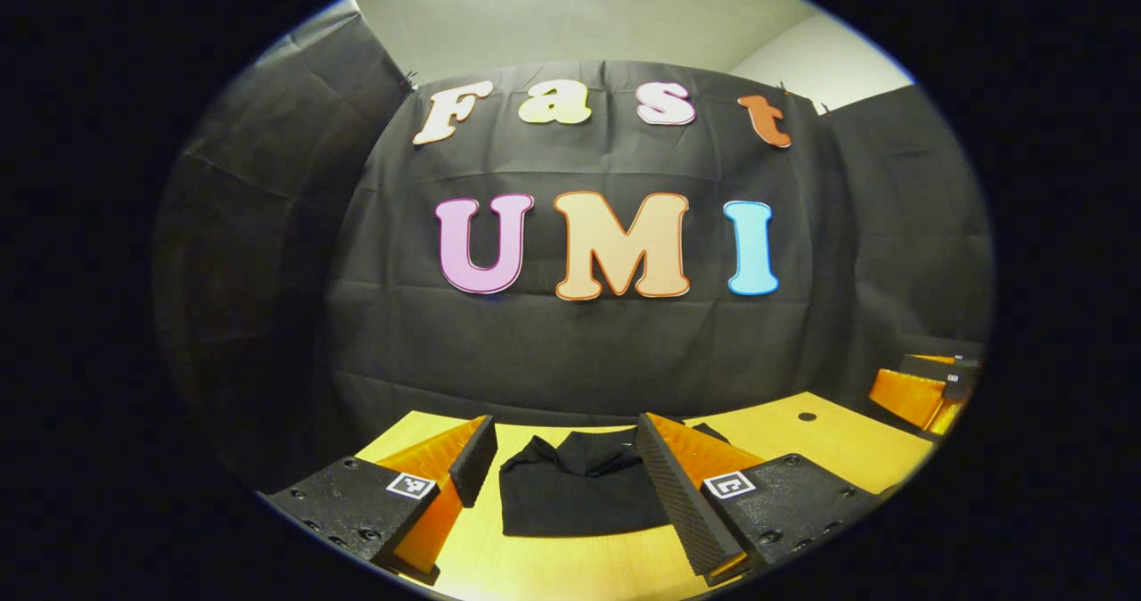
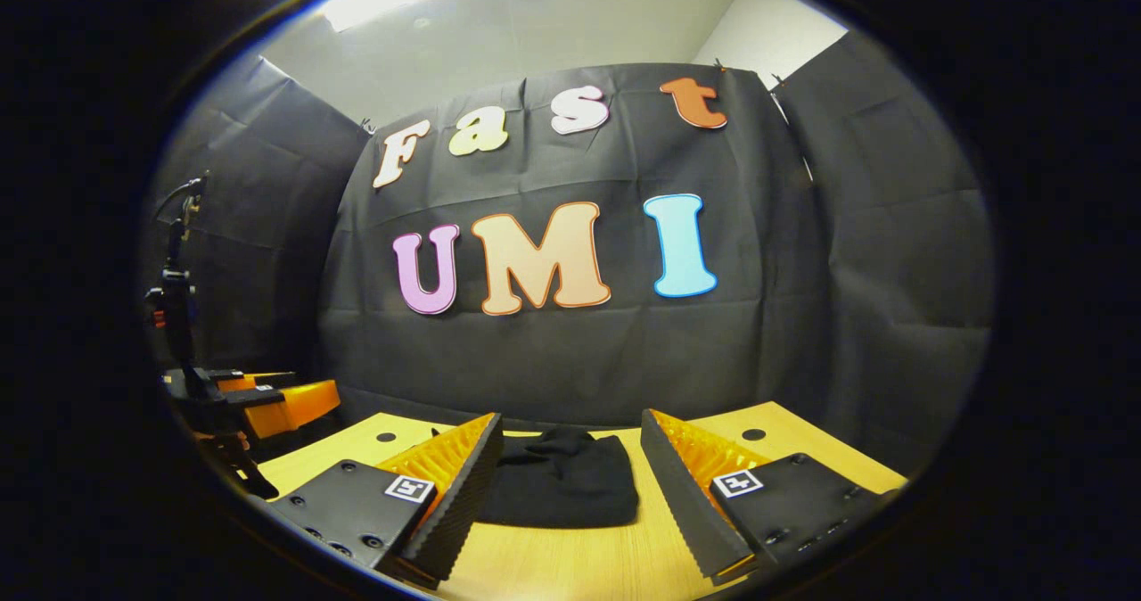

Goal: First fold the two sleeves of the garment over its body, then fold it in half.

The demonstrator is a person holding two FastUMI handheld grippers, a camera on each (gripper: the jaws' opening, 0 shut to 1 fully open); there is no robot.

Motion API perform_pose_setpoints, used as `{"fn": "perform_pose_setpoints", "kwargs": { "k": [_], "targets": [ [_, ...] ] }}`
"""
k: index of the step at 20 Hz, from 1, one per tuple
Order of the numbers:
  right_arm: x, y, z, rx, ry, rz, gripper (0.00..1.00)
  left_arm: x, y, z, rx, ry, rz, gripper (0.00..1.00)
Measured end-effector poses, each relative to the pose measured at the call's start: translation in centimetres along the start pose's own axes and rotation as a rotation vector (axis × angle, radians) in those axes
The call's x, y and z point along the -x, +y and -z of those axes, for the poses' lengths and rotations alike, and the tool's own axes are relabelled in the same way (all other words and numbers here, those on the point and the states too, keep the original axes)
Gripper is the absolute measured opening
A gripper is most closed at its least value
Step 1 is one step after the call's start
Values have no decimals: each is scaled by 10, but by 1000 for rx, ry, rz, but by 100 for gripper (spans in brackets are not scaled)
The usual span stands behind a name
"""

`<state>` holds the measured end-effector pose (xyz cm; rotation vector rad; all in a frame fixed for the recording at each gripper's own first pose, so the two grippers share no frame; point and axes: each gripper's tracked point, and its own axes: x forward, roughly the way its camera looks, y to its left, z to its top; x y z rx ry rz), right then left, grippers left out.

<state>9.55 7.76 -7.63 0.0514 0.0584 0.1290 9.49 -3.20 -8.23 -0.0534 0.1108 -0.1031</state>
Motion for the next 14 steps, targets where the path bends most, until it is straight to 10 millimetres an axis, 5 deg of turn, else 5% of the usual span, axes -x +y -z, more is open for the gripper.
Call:
{"fn": "perform_pose_setpoints", "kwargs": {
  "k": [5, 14],
  "targets": [
    [45, 6, 7, -35, -4, 22, 97, 43, -4, 8, -14, 21, 11, 92],
    [79, 7, 21, -7, 14, 17, 98, 66, -4, 8, -8, 25, 14, 93]
  ]
}}
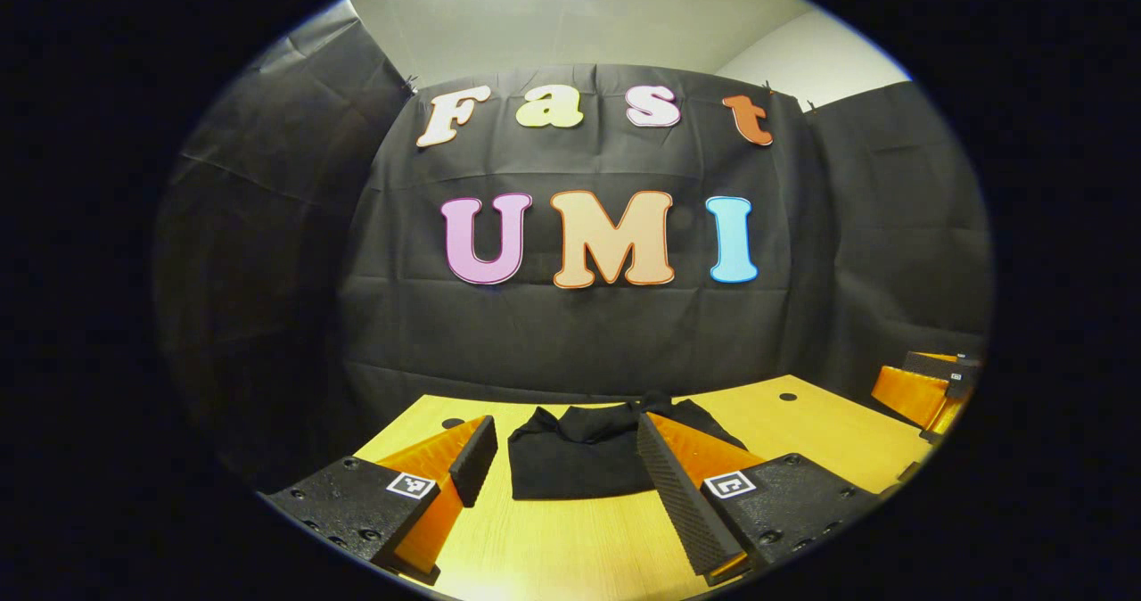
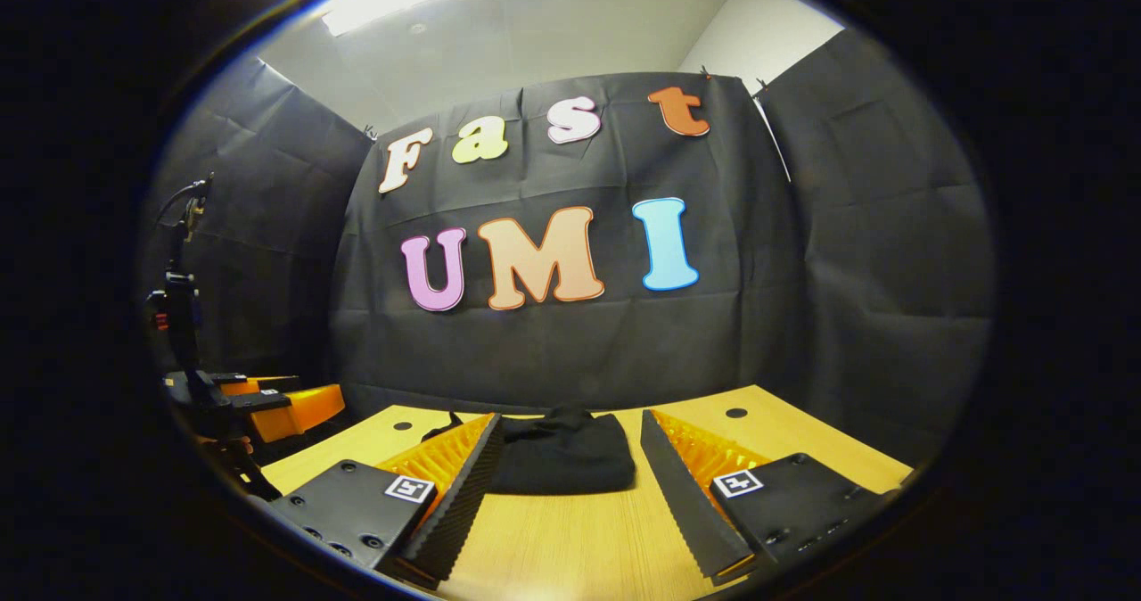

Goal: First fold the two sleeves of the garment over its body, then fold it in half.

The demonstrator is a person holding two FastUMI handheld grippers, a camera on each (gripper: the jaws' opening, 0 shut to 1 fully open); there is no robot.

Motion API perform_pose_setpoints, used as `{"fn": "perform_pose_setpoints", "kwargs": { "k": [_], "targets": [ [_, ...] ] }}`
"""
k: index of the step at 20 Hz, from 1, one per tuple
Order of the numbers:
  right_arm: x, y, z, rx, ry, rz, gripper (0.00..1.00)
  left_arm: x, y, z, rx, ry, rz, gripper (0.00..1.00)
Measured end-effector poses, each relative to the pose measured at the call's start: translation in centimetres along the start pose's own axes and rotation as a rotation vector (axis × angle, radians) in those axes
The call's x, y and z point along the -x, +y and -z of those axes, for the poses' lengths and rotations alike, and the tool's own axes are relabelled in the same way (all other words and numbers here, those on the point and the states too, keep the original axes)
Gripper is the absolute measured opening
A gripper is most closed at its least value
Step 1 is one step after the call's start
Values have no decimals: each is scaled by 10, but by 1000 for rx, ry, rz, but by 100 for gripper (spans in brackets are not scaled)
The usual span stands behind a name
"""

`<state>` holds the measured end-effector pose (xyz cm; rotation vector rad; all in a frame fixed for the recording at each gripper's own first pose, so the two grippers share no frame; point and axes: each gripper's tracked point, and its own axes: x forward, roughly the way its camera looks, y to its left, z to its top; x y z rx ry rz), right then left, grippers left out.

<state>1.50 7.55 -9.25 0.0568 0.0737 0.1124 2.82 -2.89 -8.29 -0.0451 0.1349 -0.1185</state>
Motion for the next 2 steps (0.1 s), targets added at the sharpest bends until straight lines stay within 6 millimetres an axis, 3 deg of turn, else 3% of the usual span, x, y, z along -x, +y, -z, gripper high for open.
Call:
{"fn": "perform_pose_setpoints", "kwargs": {
  "k": [2],
  "targets": [
    [4, 1, -1, 5, -7, 0, 94, 2, -2, 1, -15, 5, 9, 92]
  ]
}}
